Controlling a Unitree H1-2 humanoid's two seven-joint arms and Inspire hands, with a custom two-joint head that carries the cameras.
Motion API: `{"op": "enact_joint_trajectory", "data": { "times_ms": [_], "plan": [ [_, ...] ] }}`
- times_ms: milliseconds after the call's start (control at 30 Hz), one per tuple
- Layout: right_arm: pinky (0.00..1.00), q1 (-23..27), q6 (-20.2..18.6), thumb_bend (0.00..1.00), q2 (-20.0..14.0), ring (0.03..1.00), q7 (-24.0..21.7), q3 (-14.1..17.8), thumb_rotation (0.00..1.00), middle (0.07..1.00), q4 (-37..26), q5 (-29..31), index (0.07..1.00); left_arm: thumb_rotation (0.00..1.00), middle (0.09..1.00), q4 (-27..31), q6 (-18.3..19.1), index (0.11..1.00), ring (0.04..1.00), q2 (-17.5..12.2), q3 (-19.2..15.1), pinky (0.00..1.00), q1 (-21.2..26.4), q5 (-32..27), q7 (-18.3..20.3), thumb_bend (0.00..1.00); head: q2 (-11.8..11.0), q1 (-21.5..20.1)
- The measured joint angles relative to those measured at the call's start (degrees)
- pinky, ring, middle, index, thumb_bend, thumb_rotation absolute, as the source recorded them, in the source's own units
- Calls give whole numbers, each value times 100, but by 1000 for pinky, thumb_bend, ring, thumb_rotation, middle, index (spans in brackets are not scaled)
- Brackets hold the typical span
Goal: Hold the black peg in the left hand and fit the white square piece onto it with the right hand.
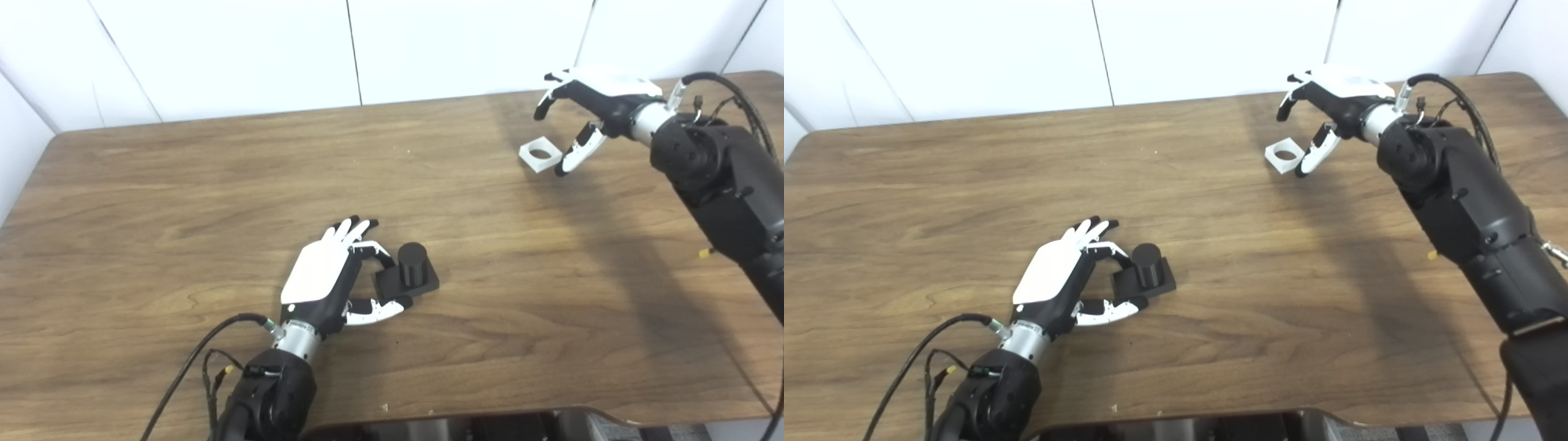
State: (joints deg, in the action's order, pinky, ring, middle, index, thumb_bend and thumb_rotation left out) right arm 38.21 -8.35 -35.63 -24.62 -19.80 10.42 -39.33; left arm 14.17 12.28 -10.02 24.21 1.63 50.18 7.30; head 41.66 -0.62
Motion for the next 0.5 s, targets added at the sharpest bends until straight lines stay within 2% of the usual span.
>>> {"op": "enact_joint_trajectory", "data": {
  "times_ms": [267,500],
  "plan": [
    [960,181,461,843,-9,1000,-1,-106,72,960,392,-195,677,353,946,-1,-1,543,1000,18,-11,1000,1,-5,4,558,-18,9],
    [934,368,671,855,22,996,-3,-152,78,950,748,-280,679,346,949,-9,-3,548,1000,57,-22,1000,6,-9,6,565,-9,35]
  ]
}}
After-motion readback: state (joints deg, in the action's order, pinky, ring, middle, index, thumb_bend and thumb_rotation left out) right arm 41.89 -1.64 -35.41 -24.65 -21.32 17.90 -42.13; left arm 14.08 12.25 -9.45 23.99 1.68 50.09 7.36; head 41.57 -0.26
